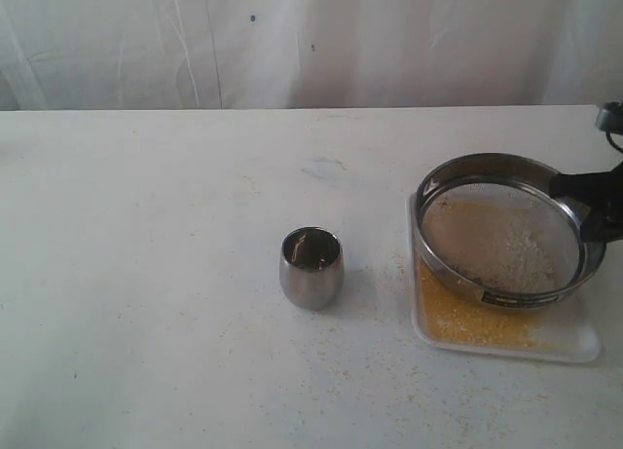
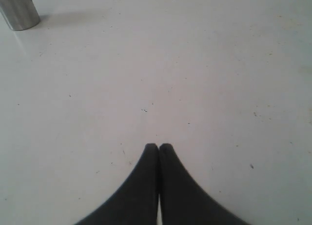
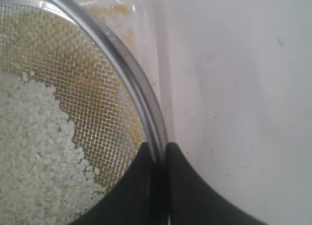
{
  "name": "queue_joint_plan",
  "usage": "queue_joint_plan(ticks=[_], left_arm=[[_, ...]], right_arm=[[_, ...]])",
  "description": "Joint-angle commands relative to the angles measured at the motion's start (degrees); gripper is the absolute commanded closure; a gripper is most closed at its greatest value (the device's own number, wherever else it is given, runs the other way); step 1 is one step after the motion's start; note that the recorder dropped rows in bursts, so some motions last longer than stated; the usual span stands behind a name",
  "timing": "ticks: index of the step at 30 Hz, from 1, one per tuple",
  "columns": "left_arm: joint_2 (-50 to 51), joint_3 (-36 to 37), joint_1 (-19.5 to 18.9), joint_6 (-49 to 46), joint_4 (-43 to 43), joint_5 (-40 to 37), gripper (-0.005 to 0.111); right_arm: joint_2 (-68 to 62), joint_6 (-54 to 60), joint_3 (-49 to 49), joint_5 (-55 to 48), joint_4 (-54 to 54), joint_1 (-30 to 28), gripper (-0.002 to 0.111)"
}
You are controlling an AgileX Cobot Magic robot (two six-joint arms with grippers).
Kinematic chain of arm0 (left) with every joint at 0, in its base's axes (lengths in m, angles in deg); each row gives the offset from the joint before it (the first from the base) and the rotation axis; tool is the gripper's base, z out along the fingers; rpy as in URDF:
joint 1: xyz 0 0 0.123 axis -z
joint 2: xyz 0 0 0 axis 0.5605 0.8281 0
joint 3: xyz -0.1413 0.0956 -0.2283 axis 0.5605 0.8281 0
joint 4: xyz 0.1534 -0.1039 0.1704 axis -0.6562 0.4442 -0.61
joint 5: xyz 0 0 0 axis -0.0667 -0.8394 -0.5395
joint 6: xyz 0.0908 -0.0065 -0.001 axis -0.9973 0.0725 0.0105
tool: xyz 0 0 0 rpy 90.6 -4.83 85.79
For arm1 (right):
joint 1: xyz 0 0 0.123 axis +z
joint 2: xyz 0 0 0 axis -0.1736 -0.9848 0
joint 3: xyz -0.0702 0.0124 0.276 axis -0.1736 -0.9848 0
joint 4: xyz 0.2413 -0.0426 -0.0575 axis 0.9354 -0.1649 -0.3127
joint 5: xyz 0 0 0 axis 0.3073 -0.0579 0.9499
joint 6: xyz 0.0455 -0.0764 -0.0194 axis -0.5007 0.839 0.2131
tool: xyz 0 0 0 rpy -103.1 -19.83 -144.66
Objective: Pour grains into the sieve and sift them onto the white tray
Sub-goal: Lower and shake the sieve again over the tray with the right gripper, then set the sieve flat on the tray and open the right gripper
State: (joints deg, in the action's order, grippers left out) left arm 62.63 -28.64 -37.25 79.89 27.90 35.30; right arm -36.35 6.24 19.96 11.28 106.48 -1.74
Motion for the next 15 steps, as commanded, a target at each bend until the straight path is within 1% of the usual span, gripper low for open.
queue_joint_plan(ticks=[1,3,5,7,10,12,13,15], left_arm=[[-0.3,0.2,0.3,0.3,-0.3,-0.1,0.107],[-0.3,0.2,0.3,0.3,-0.3,-0.1,0.107],[-0.3,0.2,0.3,0.3,-0.3,-0.1,0.107],[-0.3,0.2,0.3,0.3,-0.3,-0.1,0.107],[-0.3,0.2,0.3,0.3,-0.3,-0.1,0.107],[-0.3,0.2,0.3,0.3,-0.3,-0.1,0.107],[-0.3,0.2,0.3,0.3,-0.3,-0.1,0.107],[-0.3,0.2,0.3,0.3,-0.3,-0.1,0.107]], right_arm=[[-2.2,0.2,-0.1,0.3,1.6,-0.2,0.108],[-2.8,0.2,-0.1,0.3,1.6,-0.2,0.106],[-2.9,0.2,-0.1,0.3,1.6,-0.2,0.1],[-2.9,0.2,-0.1,0.3,1.6,-0.2,0.089],[-2.9,0.2,-0.1,0.2,1.6,-0.2,0.069],[-2.9,0.2,-0.1,0.2,1.6,-0.2,0.059],[-2.9,0.2,0.1,-0.1,1.6,-0.2,0.055],[-2.5,0.2,0.6,-1.2,1.7,-0.2,0.052]])
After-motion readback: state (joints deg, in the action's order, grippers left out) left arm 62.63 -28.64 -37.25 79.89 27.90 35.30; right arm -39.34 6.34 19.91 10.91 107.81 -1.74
